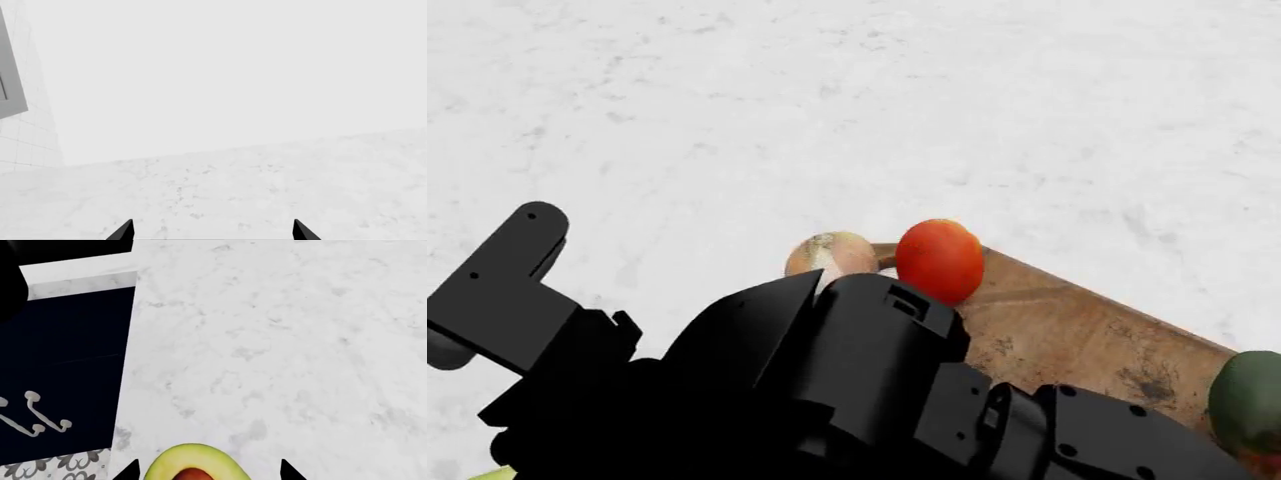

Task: Place the avocado, onion, tomato and bell pepper on the cutting board.

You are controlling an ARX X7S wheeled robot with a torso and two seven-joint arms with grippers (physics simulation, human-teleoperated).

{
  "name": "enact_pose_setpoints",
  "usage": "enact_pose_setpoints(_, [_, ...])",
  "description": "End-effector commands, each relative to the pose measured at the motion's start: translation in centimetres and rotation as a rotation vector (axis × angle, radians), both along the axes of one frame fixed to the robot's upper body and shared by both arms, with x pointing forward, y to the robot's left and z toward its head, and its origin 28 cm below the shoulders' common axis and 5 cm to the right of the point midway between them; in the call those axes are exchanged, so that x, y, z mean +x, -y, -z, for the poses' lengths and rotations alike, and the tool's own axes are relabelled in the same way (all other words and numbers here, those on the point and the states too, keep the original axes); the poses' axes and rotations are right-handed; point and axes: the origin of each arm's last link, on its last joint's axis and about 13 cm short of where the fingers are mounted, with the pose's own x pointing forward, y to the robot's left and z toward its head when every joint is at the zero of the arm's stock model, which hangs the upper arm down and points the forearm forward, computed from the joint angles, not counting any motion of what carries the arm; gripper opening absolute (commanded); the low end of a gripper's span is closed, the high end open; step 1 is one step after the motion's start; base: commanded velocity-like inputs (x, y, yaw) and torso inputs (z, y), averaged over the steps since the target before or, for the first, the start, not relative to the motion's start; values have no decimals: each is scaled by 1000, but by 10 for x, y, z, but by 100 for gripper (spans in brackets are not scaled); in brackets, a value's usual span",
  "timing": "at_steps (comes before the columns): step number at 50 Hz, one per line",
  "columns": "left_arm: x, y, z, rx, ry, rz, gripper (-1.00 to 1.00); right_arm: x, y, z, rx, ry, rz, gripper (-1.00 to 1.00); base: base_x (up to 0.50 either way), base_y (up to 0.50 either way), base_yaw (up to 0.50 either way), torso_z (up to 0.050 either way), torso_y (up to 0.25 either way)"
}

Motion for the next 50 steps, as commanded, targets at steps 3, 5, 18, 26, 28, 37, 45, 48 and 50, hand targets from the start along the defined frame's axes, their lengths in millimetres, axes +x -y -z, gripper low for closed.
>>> enact_pose_setpoints(3, [-2,-2,1,-1,-1,-3,100,2,-6,9,8,-19,-38,100,0,0,0,0,0])
enact_pose_setpoints(5, [-3,-2,1,-2,1,-5,100,2,-7,10,8,-20,-42,100,0,0,0,0,0])
enact_pose_setpoints(18, [-4,-3,4,-6,0,-7,100,2,-9,23,-6,-45,-51,100,0,0,0,0,0])
enact_pose_setpoints(26, [-4,-3,4,-8,0,-5,100,-1,-9,33,-25,-53,-64,100,0,0,0,0,0])
enact_pose_setpoints(28, [-4,-3,4,-9,0,-5,100,-1,-9,34,-27,-56,-65,100,0,0,0,0,0])
enact_pose_setpoints(37, [-5,-3,4,-10,2,-6,100,-1,-10,43,-45,-69,-68,100,0,0,0,0,0])
enact_pose_setpoints(45, [-4,-3,3,-13,8,-4,100,-3,-7,46,-61,-76,-66,100,-1,0,0,0,0])
enact_pose_setpoints(48, [-5,-2,1,-16,11,0,100,-4,-6,48,-70,-69,-61,-100,0,0,0,0,0])
enact_pose_setpoints(50, [-5,-1,0,-15,14,1,100,-4,-5,46,-67,-64,-54,-100,0,0,0,0,0])
